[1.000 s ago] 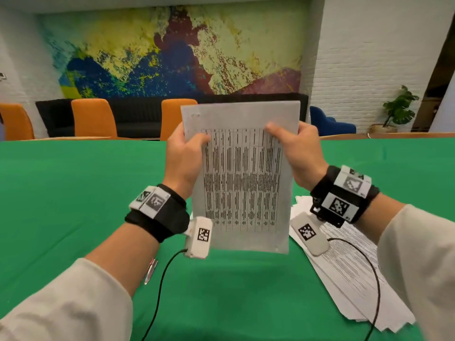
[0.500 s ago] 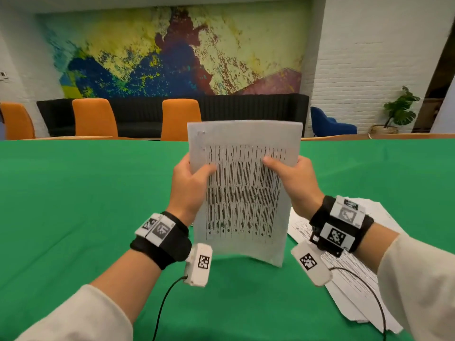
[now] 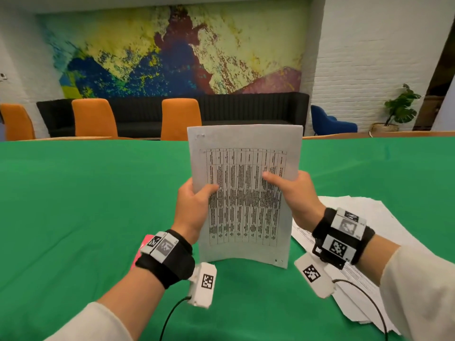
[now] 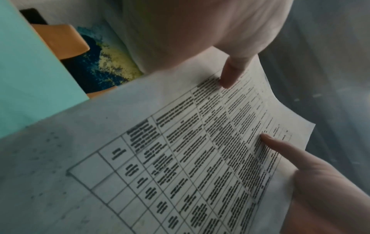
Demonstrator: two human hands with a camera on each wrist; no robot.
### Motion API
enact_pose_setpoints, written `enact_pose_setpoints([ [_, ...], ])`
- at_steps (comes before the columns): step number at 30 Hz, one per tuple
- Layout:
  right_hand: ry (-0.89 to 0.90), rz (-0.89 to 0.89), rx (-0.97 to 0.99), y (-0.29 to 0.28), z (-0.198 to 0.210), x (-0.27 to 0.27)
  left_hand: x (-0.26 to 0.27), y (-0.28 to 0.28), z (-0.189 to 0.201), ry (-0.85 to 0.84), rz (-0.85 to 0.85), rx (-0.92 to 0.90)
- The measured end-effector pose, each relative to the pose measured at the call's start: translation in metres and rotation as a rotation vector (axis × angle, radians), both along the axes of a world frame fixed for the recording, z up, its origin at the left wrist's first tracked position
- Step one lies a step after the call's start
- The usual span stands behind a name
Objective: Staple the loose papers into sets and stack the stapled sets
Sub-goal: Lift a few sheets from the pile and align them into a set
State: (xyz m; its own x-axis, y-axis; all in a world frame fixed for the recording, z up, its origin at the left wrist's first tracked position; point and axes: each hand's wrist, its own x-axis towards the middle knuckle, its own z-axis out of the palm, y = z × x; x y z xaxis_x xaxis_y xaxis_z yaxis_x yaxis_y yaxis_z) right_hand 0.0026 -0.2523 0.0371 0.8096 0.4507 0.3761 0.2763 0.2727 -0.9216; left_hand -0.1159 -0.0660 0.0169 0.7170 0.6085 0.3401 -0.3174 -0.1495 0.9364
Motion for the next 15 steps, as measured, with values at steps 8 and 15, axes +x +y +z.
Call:
enact_pose_setpoints([
  [8, -0.028, -0.006, -0.077, -0.004, -0.012, 0.003, 0.0, -0.004, -0.015, 0.084, 0.003, -0.021],
  [15, 0.159, 0.161, -0.286, -0.027, -0.013, 0.018, -0.007, 0.008, -0.005, 0.36, -0.218, -0.038],
])
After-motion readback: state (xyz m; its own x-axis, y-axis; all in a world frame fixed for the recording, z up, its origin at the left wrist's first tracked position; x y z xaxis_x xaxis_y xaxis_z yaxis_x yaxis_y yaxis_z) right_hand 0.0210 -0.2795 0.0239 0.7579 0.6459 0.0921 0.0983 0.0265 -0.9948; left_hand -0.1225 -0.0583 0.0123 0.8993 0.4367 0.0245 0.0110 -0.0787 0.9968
